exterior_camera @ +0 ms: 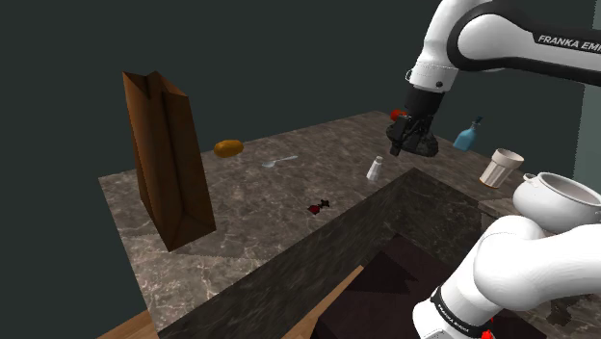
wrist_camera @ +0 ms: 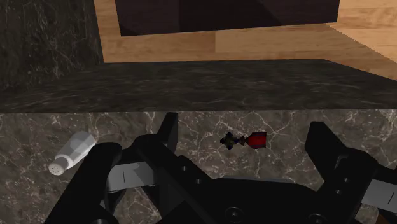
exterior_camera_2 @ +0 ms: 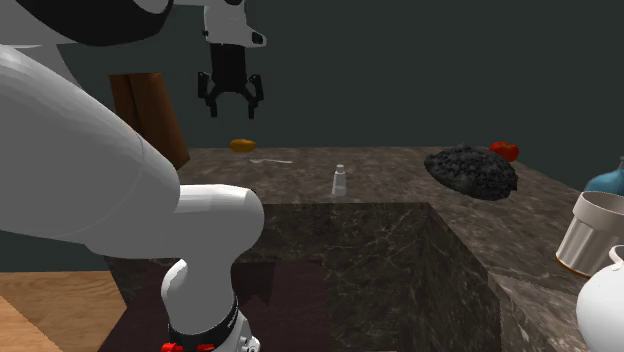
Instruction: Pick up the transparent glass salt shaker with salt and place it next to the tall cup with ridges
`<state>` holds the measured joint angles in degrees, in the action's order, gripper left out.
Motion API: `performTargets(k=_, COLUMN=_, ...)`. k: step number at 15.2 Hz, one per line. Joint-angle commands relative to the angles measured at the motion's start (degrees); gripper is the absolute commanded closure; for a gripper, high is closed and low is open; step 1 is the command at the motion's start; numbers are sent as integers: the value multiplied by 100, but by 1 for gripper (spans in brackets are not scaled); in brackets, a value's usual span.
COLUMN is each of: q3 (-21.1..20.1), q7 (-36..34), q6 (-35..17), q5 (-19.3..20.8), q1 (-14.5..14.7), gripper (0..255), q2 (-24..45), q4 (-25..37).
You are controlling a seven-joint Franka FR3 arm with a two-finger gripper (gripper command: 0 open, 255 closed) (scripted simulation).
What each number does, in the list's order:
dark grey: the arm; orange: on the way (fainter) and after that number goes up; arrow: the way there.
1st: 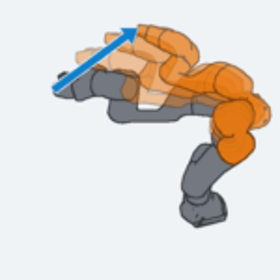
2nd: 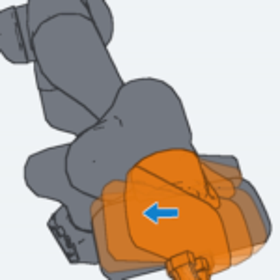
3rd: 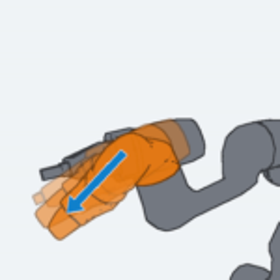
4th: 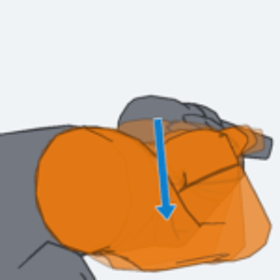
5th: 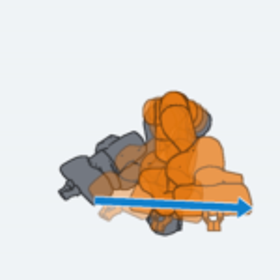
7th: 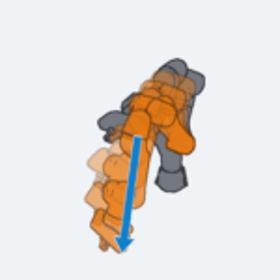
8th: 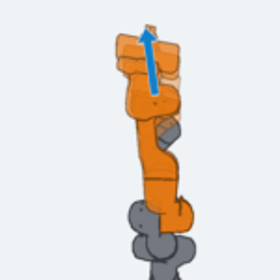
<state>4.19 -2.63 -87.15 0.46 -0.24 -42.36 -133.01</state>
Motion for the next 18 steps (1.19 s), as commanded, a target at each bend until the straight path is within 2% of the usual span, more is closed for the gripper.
performTargets(k=1, q3=0, q7=0, q6=0, q5=0, q1=0, gripper=0, q2=0, q4=0)
performTargets(k=10, q3=882, q7=1003, q6=-1163, q5=570, q1=-257, gripper=0, q2=963, q4=-96)
performTargets(k=18, q3=1641, q7=1915, q6=-2152, q5=700, q1=-394, gripper=0, q2=2243, q4=313)
